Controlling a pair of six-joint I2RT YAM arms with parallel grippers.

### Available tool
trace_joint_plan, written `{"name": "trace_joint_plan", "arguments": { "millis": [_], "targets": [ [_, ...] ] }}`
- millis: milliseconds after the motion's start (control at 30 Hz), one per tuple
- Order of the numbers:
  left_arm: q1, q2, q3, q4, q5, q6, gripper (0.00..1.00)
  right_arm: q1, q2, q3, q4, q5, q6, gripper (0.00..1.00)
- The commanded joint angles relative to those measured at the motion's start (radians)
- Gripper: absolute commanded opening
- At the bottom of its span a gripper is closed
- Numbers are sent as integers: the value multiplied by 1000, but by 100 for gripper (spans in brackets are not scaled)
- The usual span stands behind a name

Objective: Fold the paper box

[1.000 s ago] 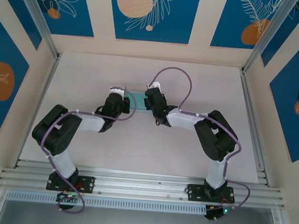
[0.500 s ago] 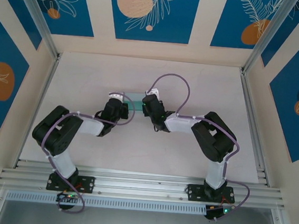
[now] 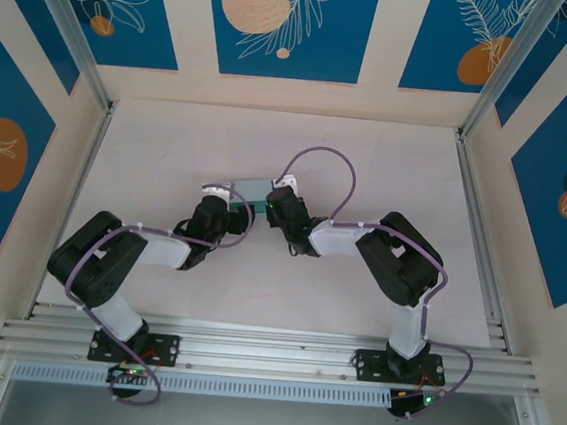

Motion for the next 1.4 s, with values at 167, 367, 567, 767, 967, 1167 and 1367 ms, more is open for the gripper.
{"name": "trace_joint_plan", "arguments": {
  "millis": [167, 367, 567, 767, 967, 1167, 1367],
  "targets": [
    [-10, -158, -32, -228, 31, 0, 99, 11, 41, 25, -61, -3, 13, 15],
    [-11, -277, -54, -411, 67, 5, 99, 13, 52, 45, -84, 6, 9, 15],
    [-11, -488, -111, -554, 196, -31, 99, 14, 55, 49, -95, 13, 0, 15],
    [-11, -704, -5, -781, 206, -18, 99, 16, 51, 44, -99, 17, -2, 15],
    [18, -644, 174, -810, 35, 98, 91, 19, 52, 47, -99, 15, -7, 15],
    [117, -355, 367, -742, 118, 147, 79, 20, 51, 52, -107, 23, -26, 15],
    [122, -124, 513, -703, 242, 143, 59, 29, 55, 65, -133, 32, -41, 16]
  ]
}}
